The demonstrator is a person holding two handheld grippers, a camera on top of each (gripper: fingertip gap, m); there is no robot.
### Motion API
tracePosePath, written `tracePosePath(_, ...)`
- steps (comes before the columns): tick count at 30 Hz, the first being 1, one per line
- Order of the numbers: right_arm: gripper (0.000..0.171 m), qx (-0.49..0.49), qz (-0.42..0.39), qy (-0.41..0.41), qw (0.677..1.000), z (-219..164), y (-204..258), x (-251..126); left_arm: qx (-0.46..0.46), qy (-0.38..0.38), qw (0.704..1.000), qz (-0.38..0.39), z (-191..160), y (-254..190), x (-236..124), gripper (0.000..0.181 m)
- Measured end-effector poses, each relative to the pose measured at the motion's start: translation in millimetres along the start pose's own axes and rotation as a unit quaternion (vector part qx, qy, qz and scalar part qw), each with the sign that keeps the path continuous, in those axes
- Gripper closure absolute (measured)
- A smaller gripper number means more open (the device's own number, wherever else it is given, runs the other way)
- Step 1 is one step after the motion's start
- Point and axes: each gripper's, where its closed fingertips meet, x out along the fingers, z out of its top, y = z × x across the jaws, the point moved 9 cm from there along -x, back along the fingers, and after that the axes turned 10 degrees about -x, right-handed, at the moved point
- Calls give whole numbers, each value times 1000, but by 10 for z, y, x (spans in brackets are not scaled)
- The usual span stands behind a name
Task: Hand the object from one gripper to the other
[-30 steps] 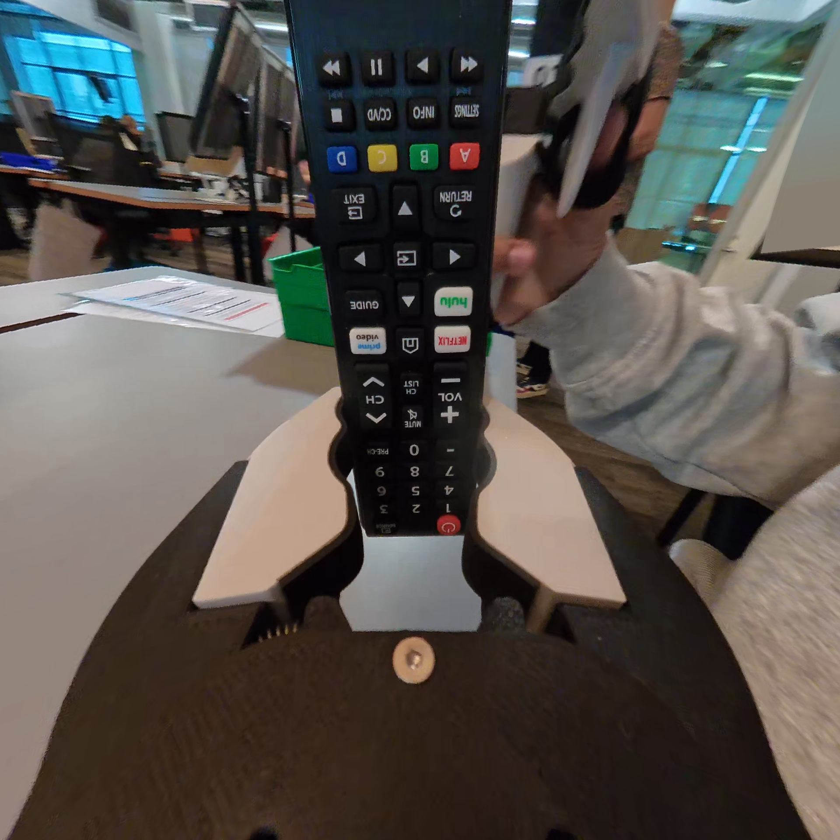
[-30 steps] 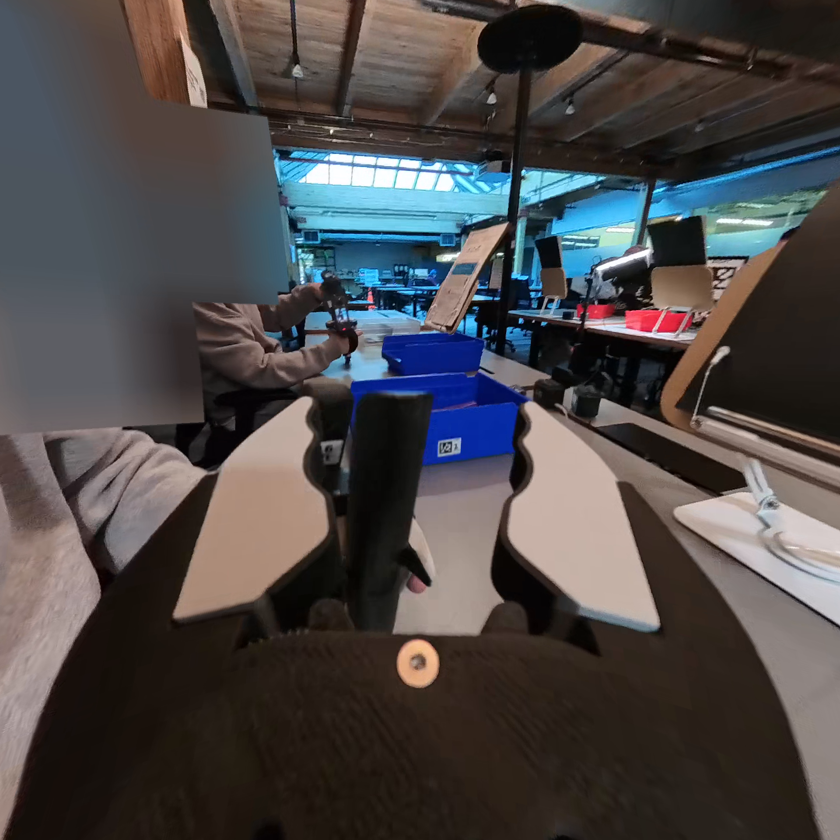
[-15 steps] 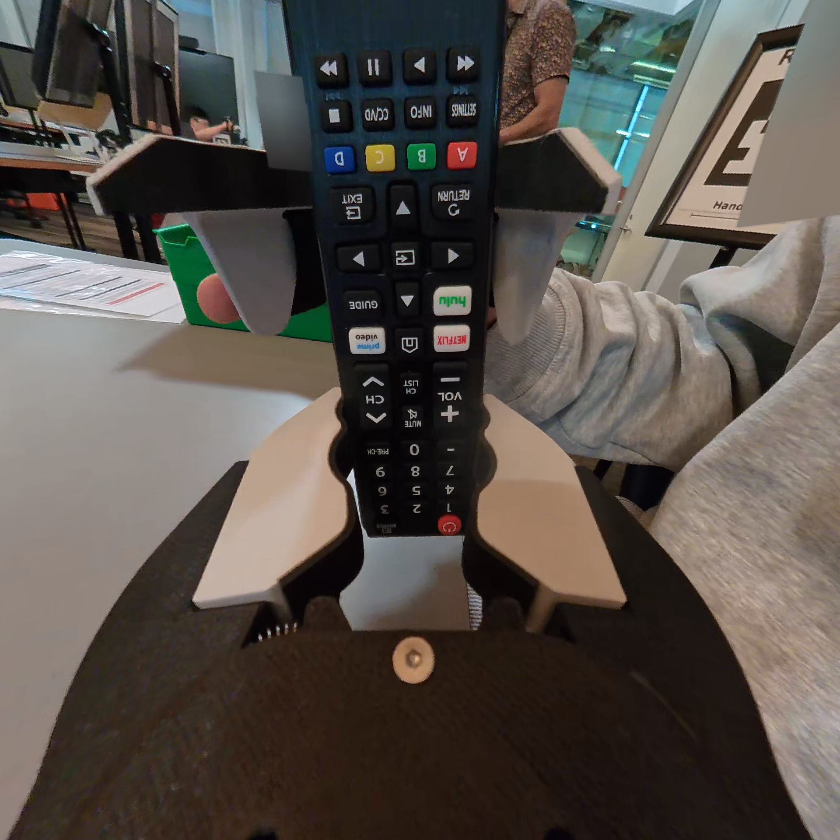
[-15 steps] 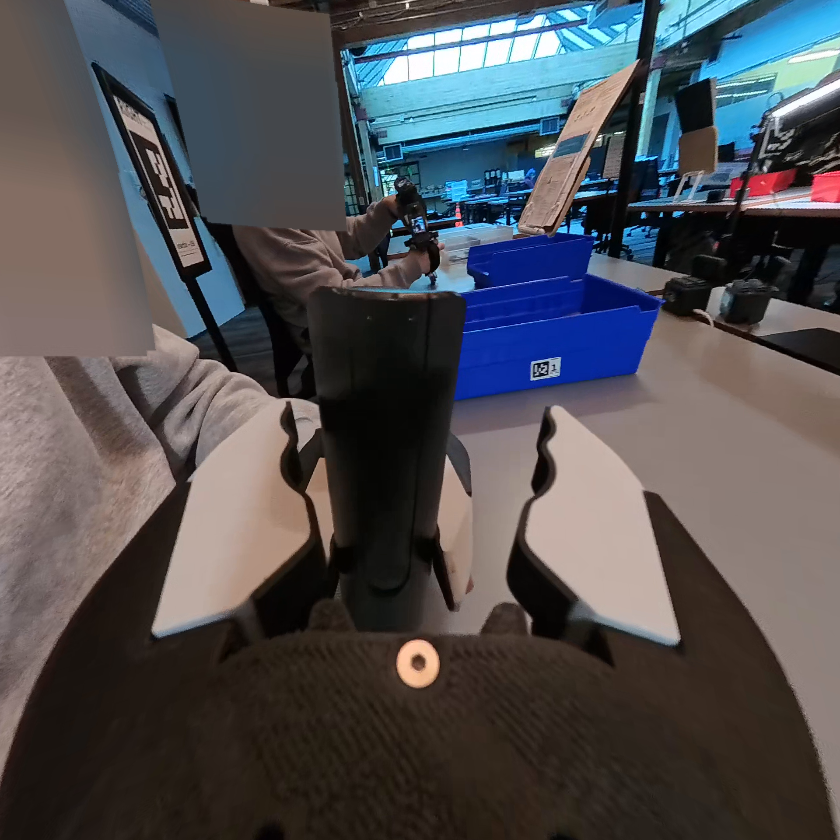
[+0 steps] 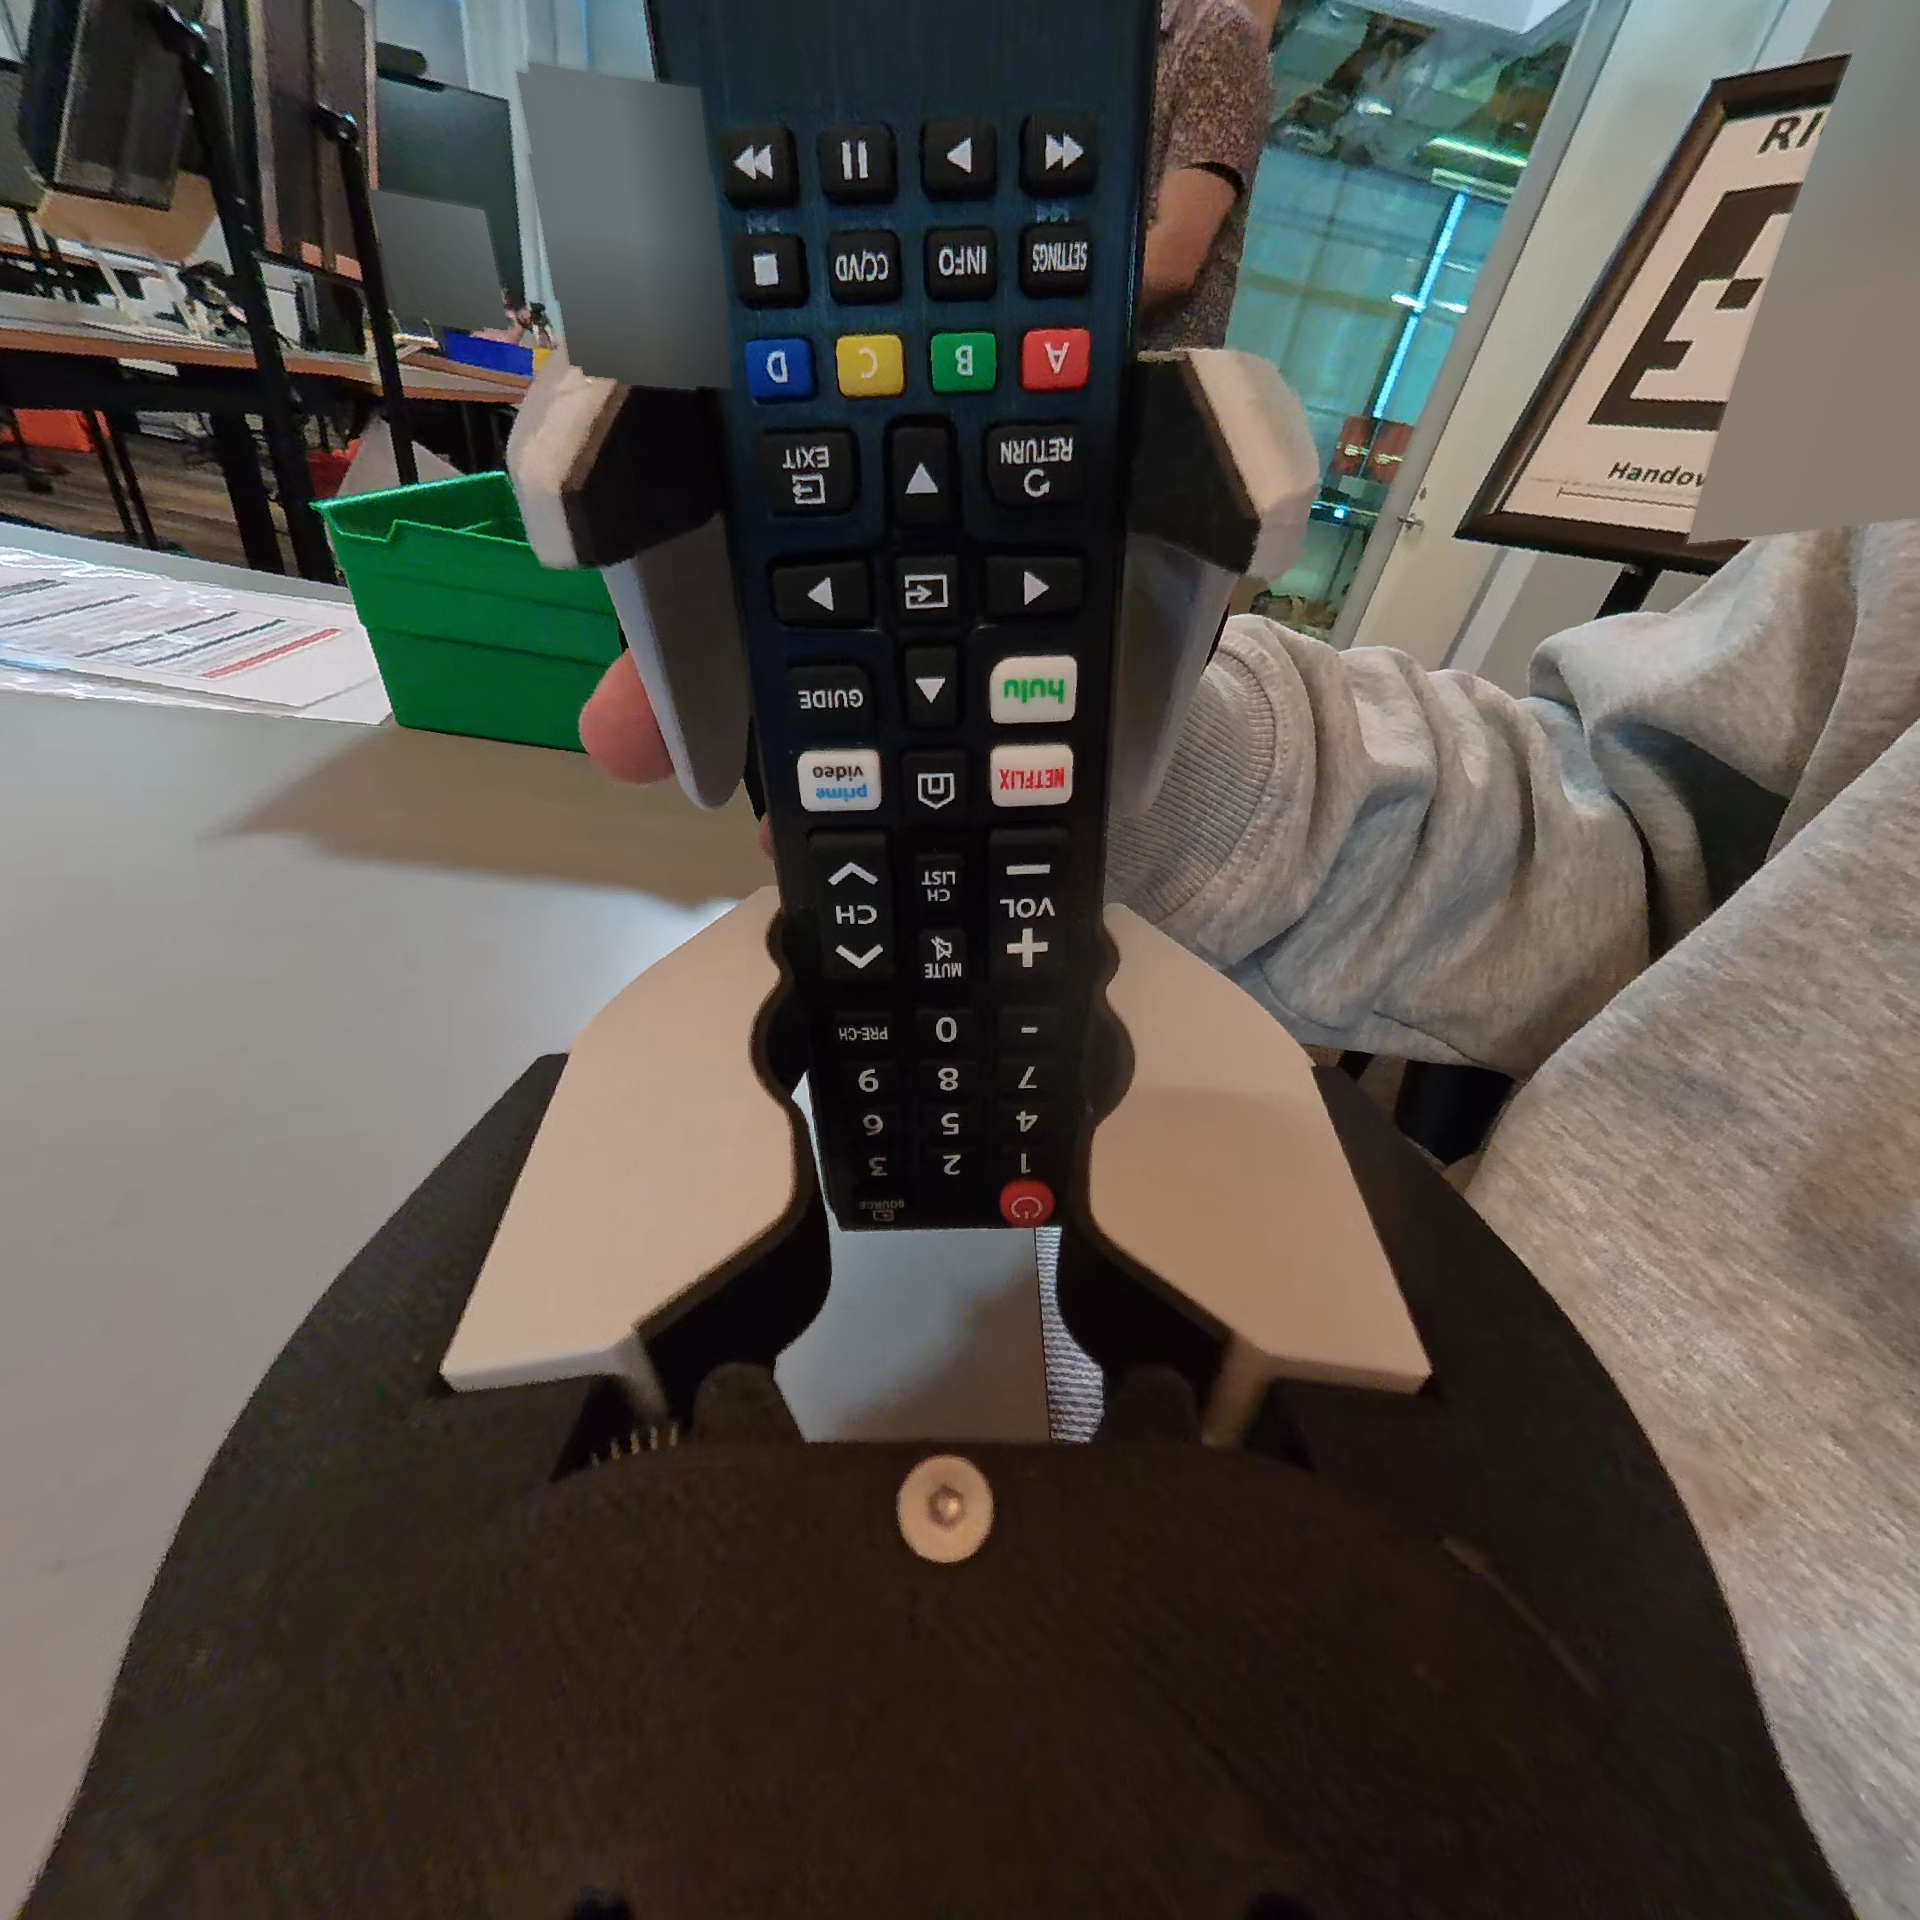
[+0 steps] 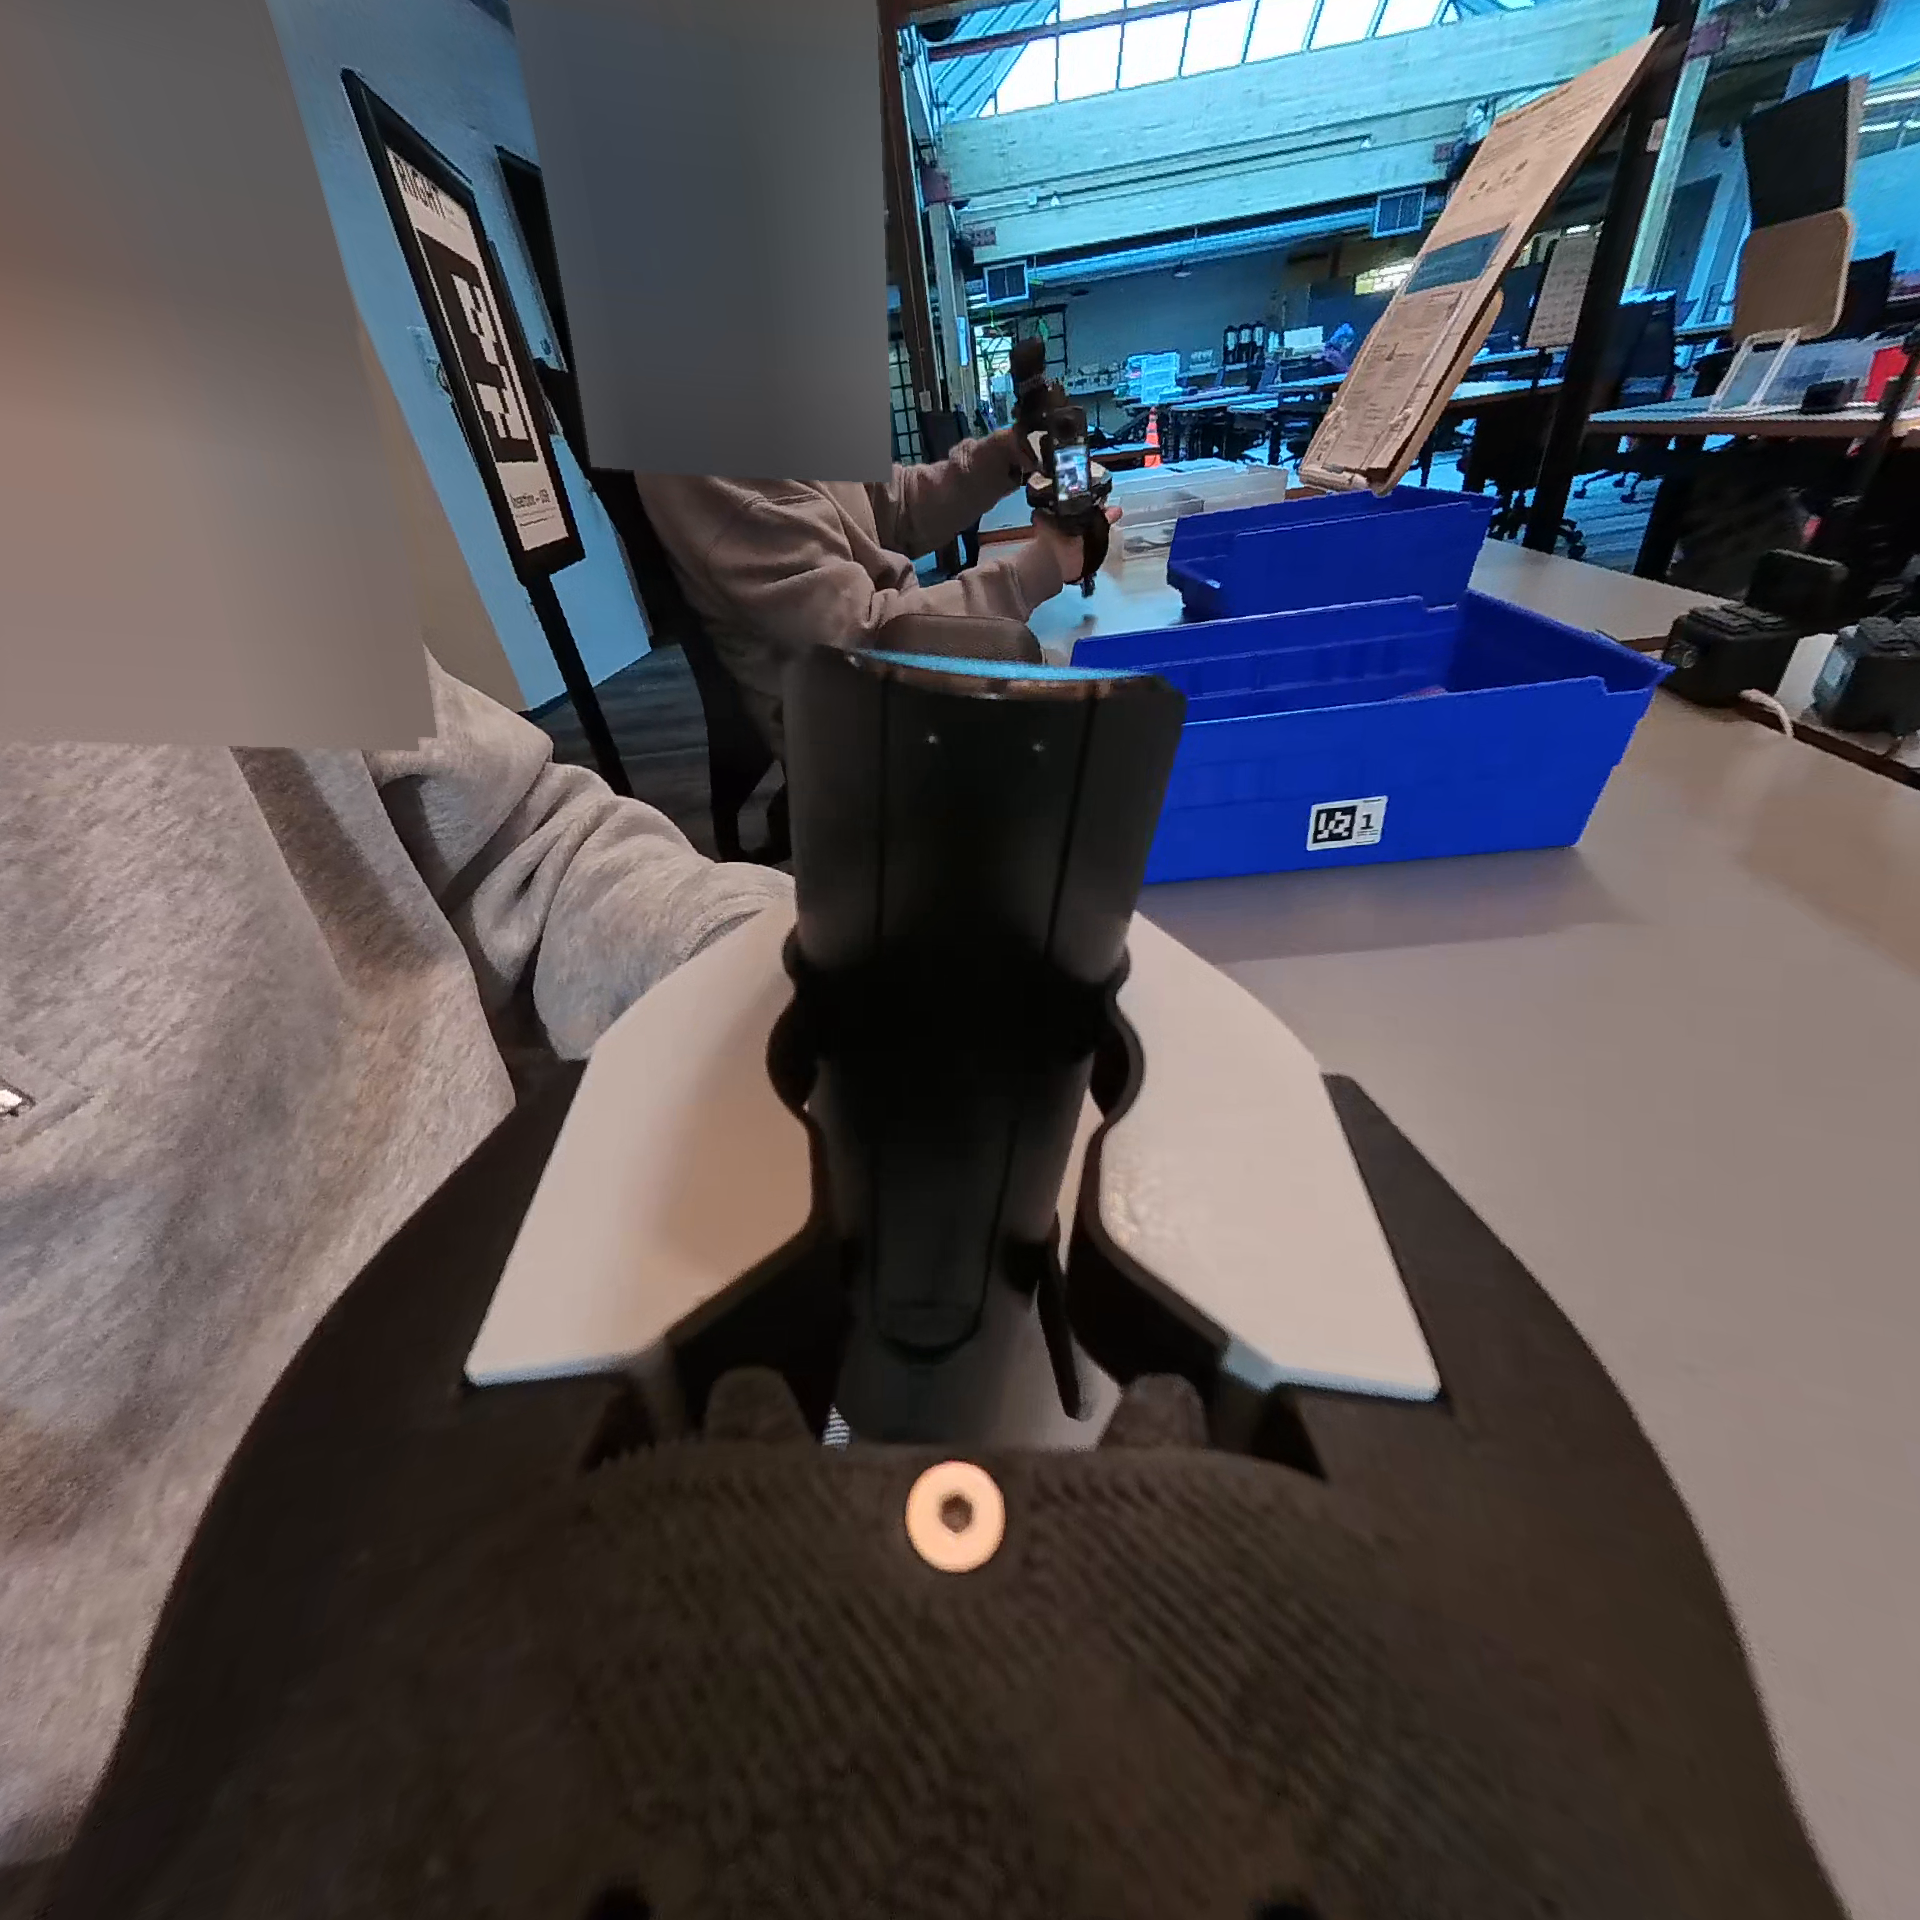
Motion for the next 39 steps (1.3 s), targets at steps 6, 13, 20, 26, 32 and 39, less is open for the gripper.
tracePosePath(6, 119, -6, -24, 2, 1000, 11, -18, -6, 2, -17, 999, 30, 14, 21, -12, 126)
tracePosePath(13, 120, -5, -164, 16, 986, 47, -167, -96, -3, -63, 981, 184, 105, 137, -145, 119)
tracePosePath(20, 120, 9, -317, 42, 948, 90, -187, -31, 24, -33, 959, 280, 53, 109, -90, 126)
tracePosePath(26, 120, 33, -334, 65, 940, 99, -109, 166, 85, -12, 947, 311, 29, 21, -17, 136)
tracePosePath(32, 120, 16, -358, 65, 931, 154, -79, 153, 77, 7, 946, 315, -9, 50, -2, 147)
tracePosePath(39, 120, 29, -359, 48, 932, 186, -87, 97, 62, 13, 949, 308, -26, 73, 2, 155)
